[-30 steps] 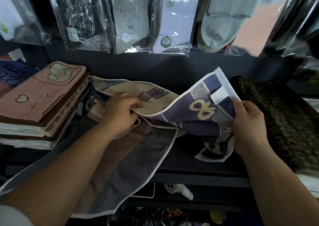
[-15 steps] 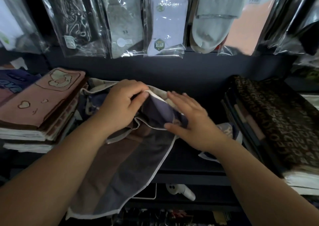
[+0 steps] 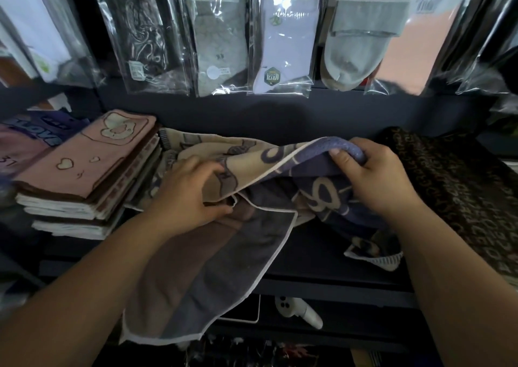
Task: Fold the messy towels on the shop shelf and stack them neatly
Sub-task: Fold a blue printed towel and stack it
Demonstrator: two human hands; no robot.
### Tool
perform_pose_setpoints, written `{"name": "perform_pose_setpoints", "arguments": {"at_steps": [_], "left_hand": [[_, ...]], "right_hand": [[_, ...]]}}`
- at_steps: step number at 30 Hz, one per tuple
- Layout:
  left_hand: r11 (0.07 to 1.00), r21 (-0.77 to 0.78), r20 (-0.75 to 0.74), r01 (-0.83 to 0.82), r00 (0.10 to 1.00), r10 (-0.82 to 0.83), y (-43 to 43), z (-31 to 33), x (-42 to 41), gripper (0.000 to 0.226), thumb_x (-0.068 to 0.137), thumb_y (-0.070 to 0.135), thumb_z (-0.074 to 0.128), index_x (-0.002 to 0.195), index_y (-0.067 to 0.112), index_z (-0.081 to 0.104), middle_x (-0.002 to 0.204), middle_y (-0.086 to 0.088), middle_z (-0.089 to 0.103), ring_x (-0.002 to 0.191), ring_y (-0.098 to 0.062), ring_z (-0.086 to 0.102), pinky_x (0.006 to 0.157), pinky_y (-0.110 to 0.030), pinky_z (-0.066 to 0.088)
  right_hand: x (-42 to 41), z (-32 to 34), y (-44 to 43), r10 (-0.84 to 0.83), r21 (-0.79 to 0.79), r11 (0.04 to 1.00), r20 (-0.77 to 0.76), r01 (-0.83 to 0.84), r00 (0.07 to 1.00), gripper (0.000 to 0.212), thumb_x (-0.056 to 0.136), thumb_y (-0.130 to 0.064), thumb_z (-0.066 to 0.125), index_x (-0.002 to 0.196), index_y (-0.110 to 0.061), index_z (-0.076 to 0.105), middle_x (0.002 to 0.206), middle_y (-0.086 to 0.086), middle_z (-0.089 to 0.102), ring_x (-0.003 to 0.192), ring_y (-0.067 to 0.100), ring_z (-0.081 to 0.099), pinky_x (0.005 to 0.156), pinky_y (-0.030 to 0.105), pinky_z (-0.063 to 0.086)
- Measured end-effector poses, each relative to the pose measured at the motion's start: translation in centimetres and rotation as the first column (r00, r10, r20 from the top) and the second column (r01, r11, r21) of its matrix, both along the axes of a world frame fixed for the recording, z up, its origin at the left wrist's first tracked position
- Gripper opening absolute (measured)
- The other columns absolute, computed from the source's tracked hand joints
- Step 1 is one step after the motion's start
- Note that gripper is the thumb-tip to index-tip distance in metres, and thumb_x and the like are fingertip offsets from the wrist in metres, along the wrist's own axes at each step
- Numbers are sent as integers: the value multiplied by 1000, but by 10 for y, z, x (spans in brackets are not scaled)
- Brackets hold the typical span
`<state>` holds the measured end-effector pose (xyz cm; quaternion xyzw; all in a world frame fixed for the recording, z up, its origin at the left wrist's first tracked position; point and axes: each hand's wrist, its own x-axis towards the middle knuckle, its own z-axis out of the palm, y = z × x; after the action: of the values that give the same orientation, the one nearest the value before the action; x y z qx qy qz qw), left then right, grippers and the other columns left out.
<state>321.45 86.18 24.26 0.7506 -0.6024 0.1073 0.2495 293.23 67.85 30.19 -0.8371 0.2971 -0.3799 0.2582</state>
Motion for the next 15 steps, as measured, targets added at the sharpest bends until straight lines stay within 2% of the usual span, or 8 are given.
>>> {"name": "perform_pose_setpoints", "arguments": {"at_steps": [2, 5, 7, 10, 12, 15], "left_hand": [[998, -24, 7, -66, 998, 66, -2, 1, -6, 87, 58, 56, 85, 133, 25, 52, 130, -4, 51, 119, -31, 50, 101, -47, 44], [997, 42, -14, -70, 997, 71, -8, 3, -15, 94, 58, 54, 87, 138, 26, 48, 135, -2, 50, 124, -28, 49, 102, -45, 44], [994, 98, -21, -45, 999, 47, -11, -3, -19, 85, 62, 47, 88, 135, 24, 52, 133, -1, 53, 119, -27, 54, 96, -43, 49], [995, -43, 13, -87, 996, 88, -14, -15, -28, 57, 62, 34, 88, 105, 15, 56, 114, -8, 49, 98, -34, 57, 79, -44, 52], [984, -99, 11, -145, 989, 147, -15, -20, -32, 50, 62, 32, 88, 91, 13, 52, 106, -10, 46, 92, -36, 54, 73, -46, 52], [979, -136, 83, -154, 983, 166, -20, -24, -31, 28, 79, 30, 75, 89, 11, 59, 104, -12, 49, 92, -39, 54, 74, -50, 52]], "right_hand": [[-1, 3, 3, 87, -9, 996, -35, -87, 996, 29, 98, -31, 63, 73, -15, 59, 63, 0, 54, 60, 13, 49, 59, 37, 41], [-4, 3, 8, 84, -11, 996, -66, -85, 994, 30, 96, -34, 64, 72, -15, 61, 62, -1, 55, 58, 9, 48, 57, 30, 39], [-8, 3, 8, 41, 21, 999, -55, -40, 998, 33, 94, -38, 65, 72, -14, 62, 63, 3, 57, 58, 10, 50, 57, 30, 39], [-16, 5, 9, 61, 67, 996, -81, -55, 995, 33, 93, -40, 67, 71, -15, 63, 62, 1, 56, 54, 5, 48, 52, 22, 37], [-22, 7, 10, 118, 85, 990, -96, -110, 988, 33, 92, -40, 68, 70, -16, 62, 61, 2, 54, 56, 6, 47, 53, 25, 36], [-33, 11, 14, 196, 124, 974, -42, -189, 980, 33, 90, -40, 68, 69, -15, 60, 60, 0, 51, 59, 4, 45, 53, 23, 37]]}}
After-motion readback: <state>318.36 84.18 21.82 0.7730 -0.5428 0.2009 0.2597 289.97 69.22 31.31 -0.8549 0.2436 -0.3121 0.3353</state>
